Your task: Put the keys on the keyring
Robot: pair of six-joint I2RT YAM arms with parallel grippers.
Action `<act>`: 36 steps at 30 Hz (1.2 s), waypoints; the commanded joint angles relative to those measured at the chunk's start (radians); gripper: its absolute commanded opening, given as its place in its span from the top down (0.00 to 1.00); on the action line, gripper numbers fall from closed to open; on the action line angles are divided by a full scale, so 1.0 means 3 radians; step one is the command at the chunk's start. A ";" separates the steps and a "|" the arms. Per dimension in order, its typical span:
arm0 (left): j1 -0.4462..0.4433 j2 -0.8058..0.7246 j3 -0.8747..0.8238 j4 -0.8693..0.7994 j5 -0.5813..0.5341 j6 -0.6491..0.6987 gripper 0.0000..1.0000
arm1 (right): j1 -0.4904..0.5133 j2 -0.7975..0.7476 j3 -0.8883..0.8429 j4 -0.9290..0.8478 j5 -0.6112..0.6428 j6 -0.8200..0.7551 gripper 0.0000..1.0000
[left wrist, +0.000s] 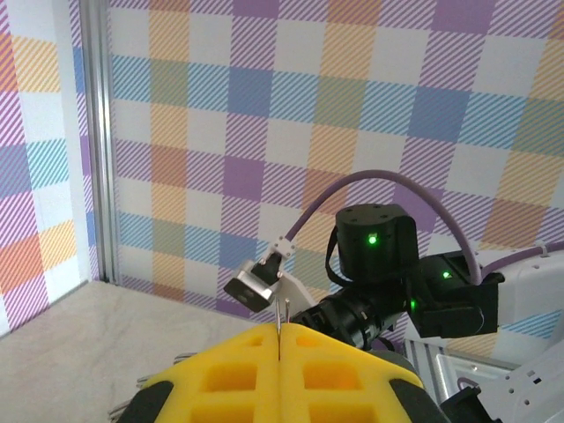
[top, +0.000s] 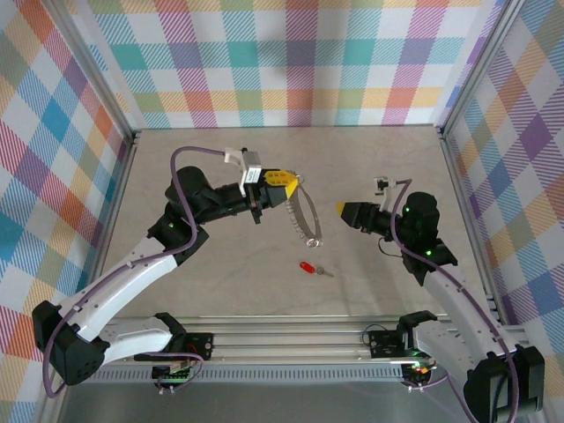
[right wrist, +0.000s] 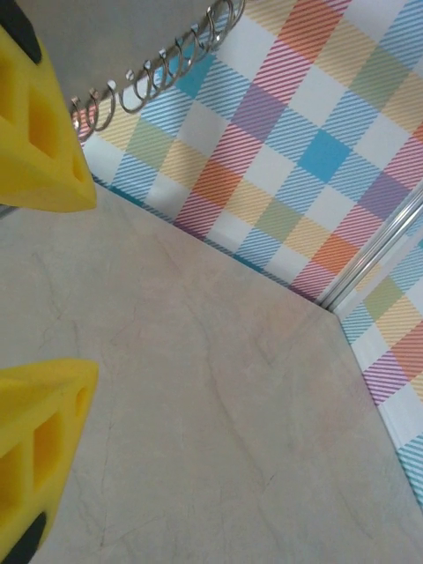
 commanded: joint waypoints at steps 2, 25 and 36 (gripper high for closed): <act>-0.0054 -0.0090 -0.0041 0.0346 0.0010 0.0115 1.00 | 0.0017 0.0026 -0.0033 -0.0021 0.0024 -0.0144 0.53; -0.0070 -0.0235 -0.0523 0.0304 -0.0862 0.0053 1.00 | 0.0631 0.0938 0.0093 -0.1151 0.1086 -0.0384 0.52; -0.0065 -0.0550 -0.0853 0.0238 -0.1018 -0.0092 1.00 | 0.1319 0.1649 0.0312 -0.1441 0.1614 -0.0288 0.60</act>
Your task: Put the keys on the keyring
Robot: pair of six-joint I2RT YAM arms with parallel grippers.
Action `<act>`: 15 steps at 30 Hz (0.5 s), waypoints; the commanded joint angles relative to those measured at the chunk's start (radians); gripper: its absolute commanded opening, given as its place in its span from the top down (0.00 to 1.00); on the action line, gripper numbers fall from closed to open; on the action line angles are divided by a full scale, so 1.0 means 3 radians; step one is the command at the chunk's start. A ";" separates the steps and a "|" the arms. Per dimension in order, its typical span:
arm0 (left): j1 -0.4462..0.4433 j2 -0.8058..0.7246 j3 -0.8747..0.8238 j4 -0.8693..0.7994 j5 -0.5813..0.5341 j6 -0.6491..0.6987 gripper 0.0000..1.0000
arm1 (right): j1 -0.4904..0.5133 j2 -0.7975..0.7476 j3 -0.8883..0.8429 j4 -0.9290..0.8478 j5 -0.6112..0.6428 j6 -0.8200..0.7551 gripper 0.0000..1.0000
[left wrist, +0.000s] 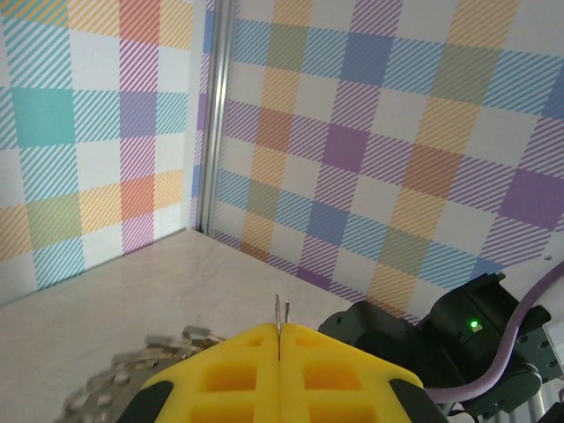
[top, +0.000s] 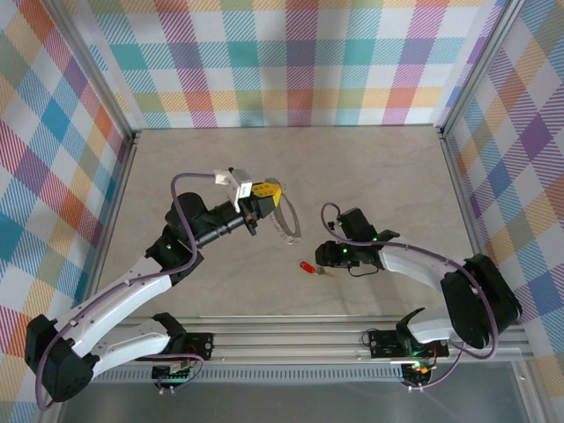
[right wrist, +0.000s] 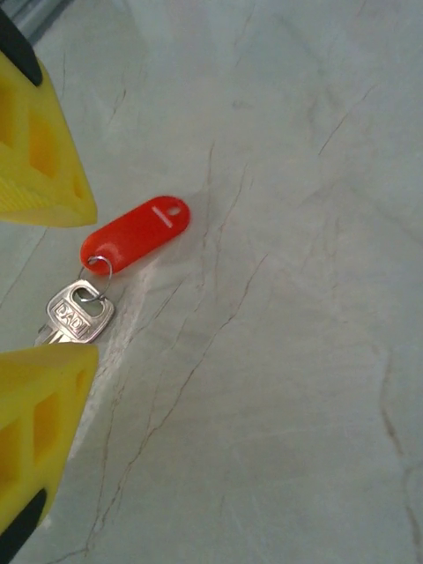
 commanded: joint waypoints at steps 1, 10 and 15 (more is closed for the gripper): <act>-0.0039 -0.0100 -0.0039 0.0139 -0.0063 -0.0082 1.00 | 0.0169 0.0042 0.0171 -0.0175 0.0267 0.0111 0.59; -0.0039 -0.0117 -0.0056 0.0159 -0.0037 -0.0103 1.00 | 0.0334 0.0145 0.0254 -0.0155 0.0262 -0.0046 0.58; -0.0038 -0.0140 -0.0054 0.0175 -0.0040 -0.0103 1.00 | 0.0379 0.0230 0.0321 -0.0217 0.0280 -0.0271 0.58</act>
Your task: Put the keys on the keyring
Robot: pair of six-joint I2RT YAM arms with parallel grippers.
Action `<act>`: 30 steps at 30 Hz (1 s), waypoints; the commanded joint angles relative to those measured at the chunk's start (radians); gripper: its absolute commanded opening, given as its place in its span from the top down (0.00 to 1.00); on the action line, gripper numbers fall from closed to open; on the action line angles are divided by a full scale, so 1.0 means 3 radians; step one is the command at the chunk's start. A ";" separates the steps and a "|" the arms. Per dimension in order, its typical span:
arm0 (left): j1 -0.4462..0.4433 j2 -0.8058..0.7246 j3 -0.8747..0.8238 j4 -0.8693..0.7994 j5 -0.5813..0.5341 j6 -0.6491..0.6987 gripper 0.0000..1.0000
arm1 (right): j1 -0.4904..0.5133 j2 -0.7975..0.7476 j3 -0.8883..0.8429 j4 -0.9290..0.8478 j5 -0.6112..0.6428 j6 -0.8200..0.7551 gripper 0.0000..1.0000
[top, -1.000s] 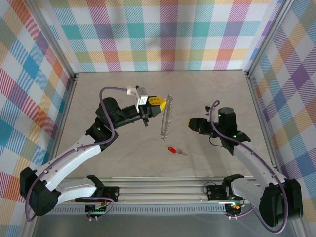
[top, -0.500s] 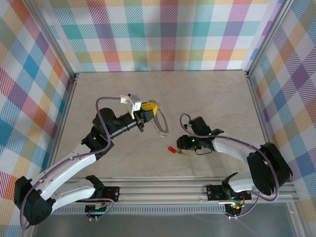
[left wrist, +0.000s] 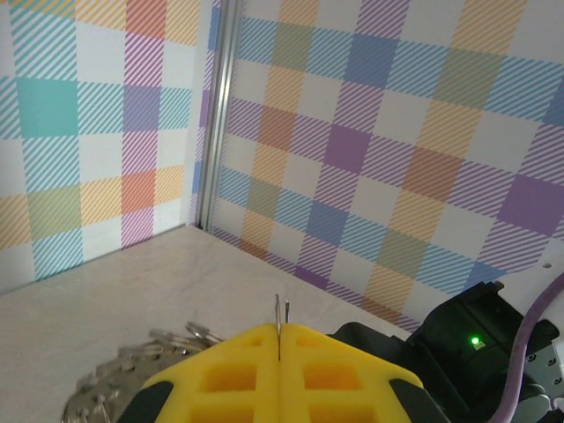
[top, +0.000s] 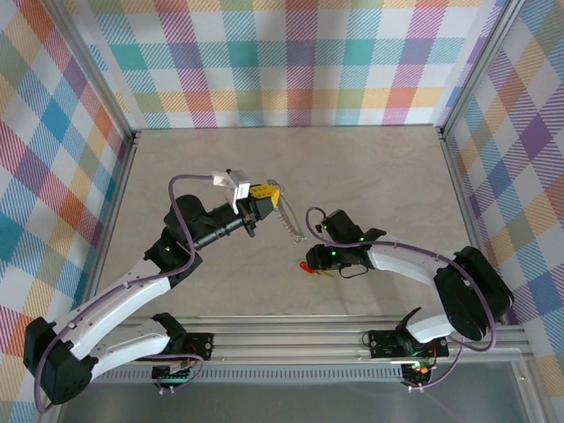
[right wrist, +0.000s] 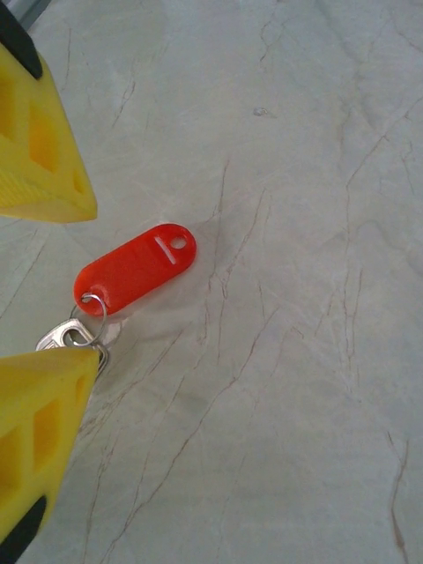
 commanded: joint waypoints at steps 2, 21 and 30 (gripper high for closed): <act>-0.0035 -0.0122 -0.0012 0.0166 -0.0014 -0.0023 1.00 | 0.0037 0.0118 0.0103 -0.0110 0.0056 -0.0225 0.57; -0.0037 -0.0248 -0.0024 0.0102 -0.0049 -0.0019 1.00 | 0.0132 0.0386 0.0127 -0.0030 0.0439 -0.0069 0.71; -0.0038 -0.0250 -0.0024 0.0102 -0.0053 -0.0002 1.00 | 0.0127 0.0359 0.0186 -0.0129 0.0779 0.0099 0.89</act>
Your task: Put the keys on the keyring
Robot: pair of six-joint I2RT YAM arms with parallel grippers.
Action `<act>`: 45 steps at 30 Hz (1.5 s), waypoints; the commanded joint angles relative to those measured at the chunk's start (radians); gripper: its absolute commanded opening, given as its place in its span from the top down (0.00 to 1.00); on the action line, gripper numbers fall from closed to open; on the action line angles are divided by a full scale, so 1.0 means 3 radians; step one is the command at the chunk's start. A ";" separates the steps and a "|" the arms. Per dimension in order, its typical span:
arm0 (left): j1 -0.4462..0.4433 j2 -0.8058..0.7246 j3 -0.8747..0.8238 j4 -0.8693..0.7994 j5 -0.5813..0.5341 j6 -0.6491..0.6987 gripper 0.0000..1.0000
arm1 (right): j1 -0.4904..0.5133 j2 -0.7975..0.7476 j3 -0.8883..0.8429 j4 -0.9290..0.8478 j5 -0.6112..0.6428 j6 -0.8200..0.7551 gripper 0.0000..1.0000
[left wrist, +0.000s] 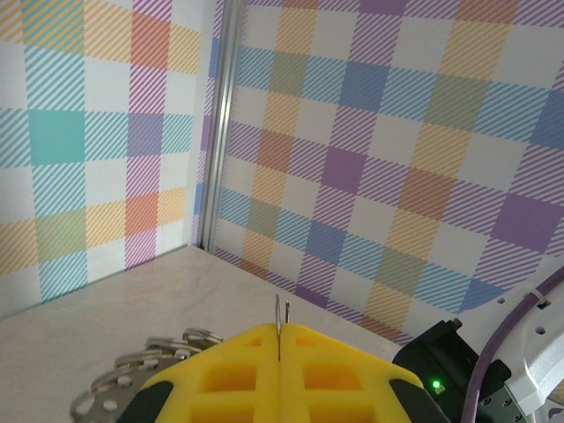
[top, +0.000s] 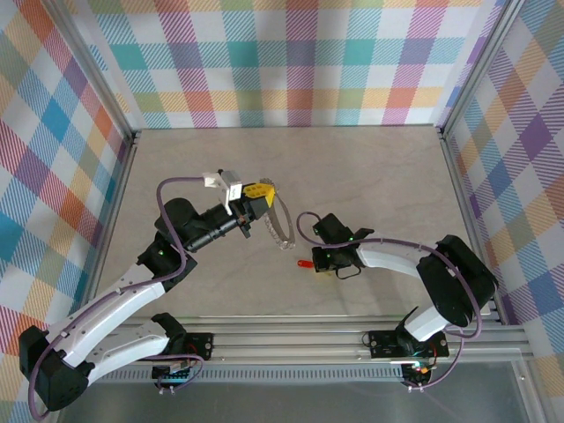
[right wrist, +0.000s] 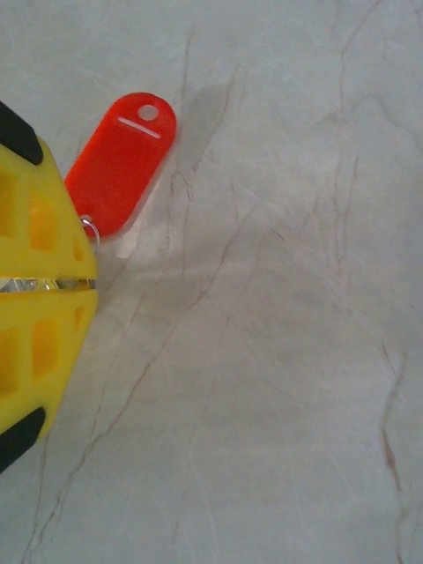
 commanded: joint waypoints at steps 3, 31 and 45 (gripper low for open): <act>-0.0036 -0.0070 -0.0024 0.0113 -0.0014 -0.0001 1.00 | 0.0001 -0.0034 0.0099 -0.0162 0.0312 0.0134 0.92; -0.0035 -0.0063 0.0012 0.0140 0.0029 -0.0045 1.00 | -0.0010 -0.0219 -0.0068 0.0006 -0.0112 -0.0285 0.47; -0.0035 -0.0044 0.0028 0.0126 0.0029 -0.0057 1.00 | 0.0121 0.0117 0.0095 -0.0133 0.0281 -0.0168 0.50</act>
